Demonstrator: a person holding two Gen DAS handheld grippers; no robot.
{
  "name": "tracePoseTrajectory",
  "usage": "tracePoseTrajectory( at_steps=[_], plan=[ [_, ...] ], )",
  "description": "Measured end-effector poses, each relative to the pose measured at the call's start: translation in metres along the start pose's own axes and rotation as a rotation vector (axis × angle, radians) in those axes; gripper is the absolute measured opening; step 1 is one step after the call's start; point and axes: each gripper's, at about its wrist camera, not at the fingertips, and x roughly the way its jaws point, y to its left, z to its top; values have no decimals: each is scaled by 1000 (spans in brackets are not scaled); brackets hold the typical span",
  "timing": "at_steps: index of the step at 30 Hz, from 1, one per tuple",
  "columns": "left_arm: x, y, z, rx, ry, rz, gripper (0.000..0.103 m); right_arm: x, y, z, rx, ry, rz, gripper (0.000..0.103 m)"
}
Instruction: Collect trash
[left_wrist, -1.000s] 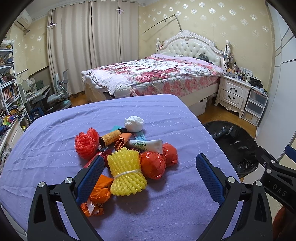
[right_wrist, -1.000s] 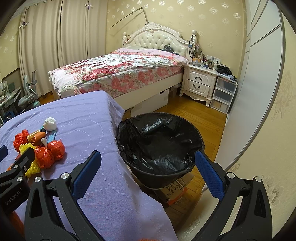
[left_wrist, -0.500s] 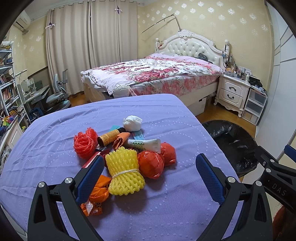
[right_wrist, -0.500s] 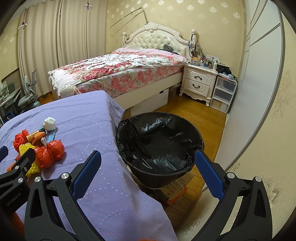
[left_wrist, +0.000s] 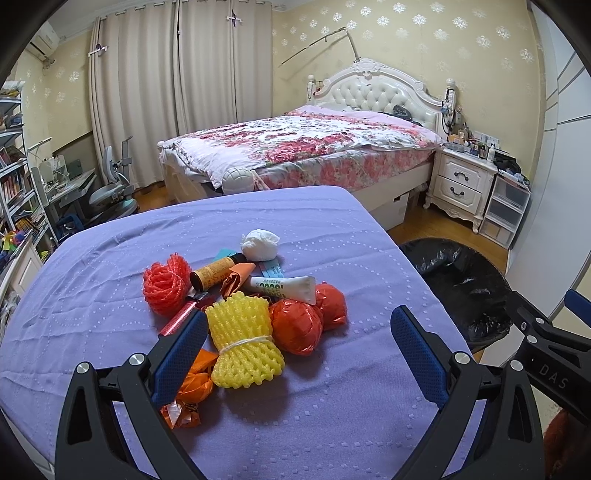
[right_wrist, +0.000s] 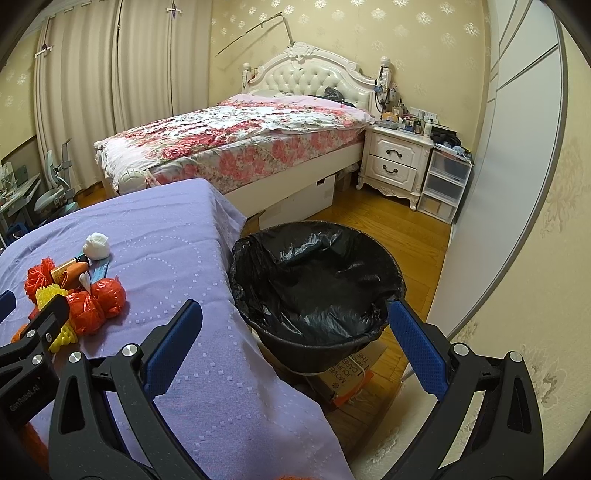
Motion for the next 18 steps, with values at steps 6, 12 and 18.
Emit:
tracePoseTrajectory(
  at_steps=[6,12,18],
  plan=[
    [1,-4,-1,-1,3,-3,96,-1,0,0,-3,-2,1,99],
    [0,-7,-4,-2,3,-7,96,-1,1,-6,-9,-1,5,99],
    [-6,-9,-3,-10,8,6,96,-8,16,-5,-21,12,25,99]
  ],
)
